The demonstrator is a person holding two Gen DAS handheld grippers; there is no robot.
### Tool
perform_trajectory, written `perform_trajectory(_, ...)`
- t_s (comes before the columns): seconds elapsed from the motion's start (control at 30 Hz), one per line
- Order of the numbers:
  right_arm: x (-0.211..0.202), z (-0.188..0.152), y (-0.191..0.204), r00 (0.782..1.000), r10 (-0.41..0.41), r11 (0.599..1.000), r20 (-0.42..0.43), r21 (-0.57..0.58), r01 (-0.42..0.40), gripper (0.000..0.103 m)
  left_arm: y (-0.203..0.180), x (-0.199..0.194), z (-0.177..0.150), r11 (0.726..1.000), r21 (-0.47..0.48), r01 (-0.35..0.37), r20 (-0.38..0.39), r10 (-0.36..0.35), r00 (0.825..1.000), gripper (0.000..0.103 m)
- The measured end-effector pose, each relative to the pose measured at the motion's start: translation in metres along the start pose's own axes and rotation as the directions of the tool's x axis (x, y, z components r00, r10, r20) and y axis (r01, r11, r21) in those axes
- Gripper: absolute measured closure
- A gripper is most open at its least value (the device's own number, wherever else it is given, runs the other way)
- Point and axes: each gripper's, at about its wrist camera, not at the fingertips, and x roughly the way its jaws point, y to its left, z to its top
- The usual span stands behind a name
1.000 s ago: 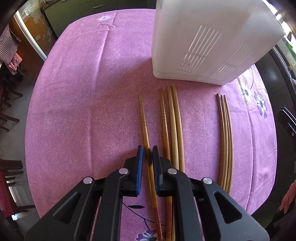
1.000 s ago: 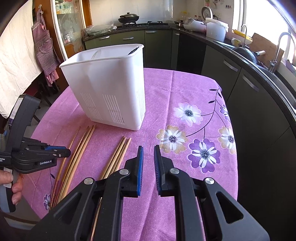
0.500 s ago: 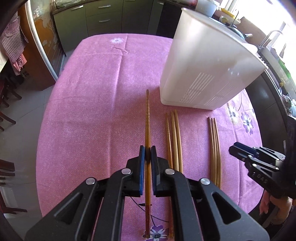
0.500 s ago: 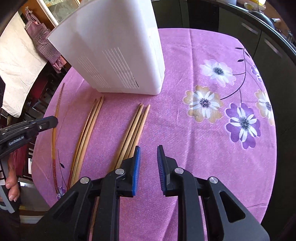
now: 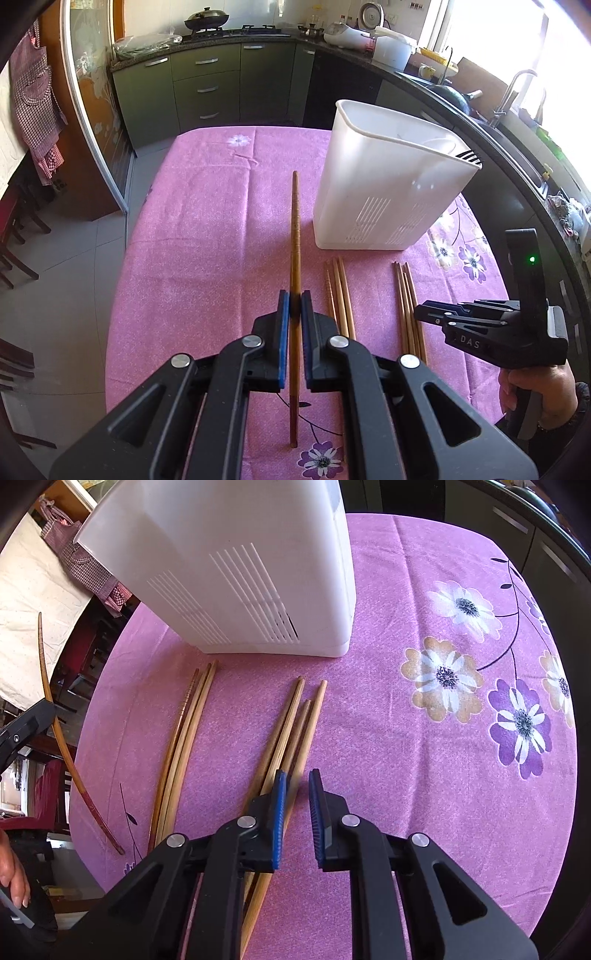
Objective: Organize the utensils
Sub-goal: 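Grasp one wooden chopstick with the left gripper while the right grasps another, then carry both chopsticks upright into the white holder and open both grippers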
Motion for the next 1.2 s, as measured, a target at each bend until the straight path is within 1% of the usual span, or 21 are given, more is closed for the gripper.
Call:
perform_trajectory(0.17, 0.0, 0.0, 0.004, 1.0, -0.024, 1.0, -0.005, -0.006, 0.024, 0.091, -0.002, -0.003, 0.0, 1.0, 0.008, -0.003, 0.014, 0.003, 1.0, 0.097)
perform_trajectory(0.27, 0.0, -0.001, 0.002, 1.0, -0.024, 1.0, -0.012, -0.006, 0.024, 0.091, -0.002, -0.004, -0.001, 1.0, 0.012, -0.002, 0.017, 0.002, 1.0, 0.097)
perform_trajectory(0.43, 0.006, -0.001, 0.01, 0.999, -0.039, 0.999, -0.028, -0.033, 0.038, 0.091, -0.004, -0.005, -0.001, 1.0, 0.021, -0.004, 0.018, 0.004, 1.0, 0.097)
perform_trajectory(0.53, 0.008, 0.002, 0.014, 0.998, -0.068, 0.997, -0.018, -0.047, 0.067, 0.093, -0.005, -0.007, -0.001, 1.0, 0.027, -0.005, 0.021, 0.004, 1.0, 0.097)
perform_trajectory(0.7, 0.01, 0.003, 0.022, 0.993, -0.119, 0.991, -0.013, -0.065, 0.118, 0.093, -0.005, -0.009, 0.002, 1.0, 0.029, -0.006, 0.028, 0.005, 1.0, 0.097)
perform_trajectory(0.83, 0.017, 0.005, 0.039, 0.984, -0.18, 0.977, -0.013, -0.12, 0.177, 0.092, -0.005, -0.011, 0.001, 1.0, 0.031, -0.005, 0.031, 0.004, 1.0, 0.097)
perform_trajectory(0.87, 0.017, 0.005, 0.04, 0.983, -0.183, 0.976, -0.013, -0.121, 0.18, 0.092, -0.005, -0.011, 0.001, 1.0, 0.03, -0.004, 0.032, 0.003, 0.999, 0.097)
perform_trajectory(0.9, 0.018, 0.005, 0.04, 0.984, -0.177, 0.978, -0.013, -0.116, 0.175, 0.093, -0.004, -0.012, 0.001, 1.0, 0.029, -0.004, 0.033, 0.003, 0.999, 0.097)
perform_trajectory(1.0, 0.014, 0.005, 0.033, 0.993, -0.116, 0.99, -0.005, -0.078, 0.115, 0.096, -0.002, -0.013, 0.001, 1.0, 0.027, -0.005, 0.034, 0.004, 0.999, 0.097)
perform_trajectory(1.1, -0.005, 0.005, 0.029, 0.996, -0.072, 0.996, 0.048, -0.057, 0.075, 0.096, -0.001, -0.014, 0.001, 1.0, 0.029, -0.004, 0.034, 0.003, 0.999, 0.097)
perform_trajectory(1.2, -0.034, 0.003, 0.031, 0.99, -0.049, 0.996, 0.131, -0.061, 0.057, 0.096, 0.0, -0.016, 0.002, 1.0, 0.029, 0.0, 0.04, -0.001, 0.999, 0.096)
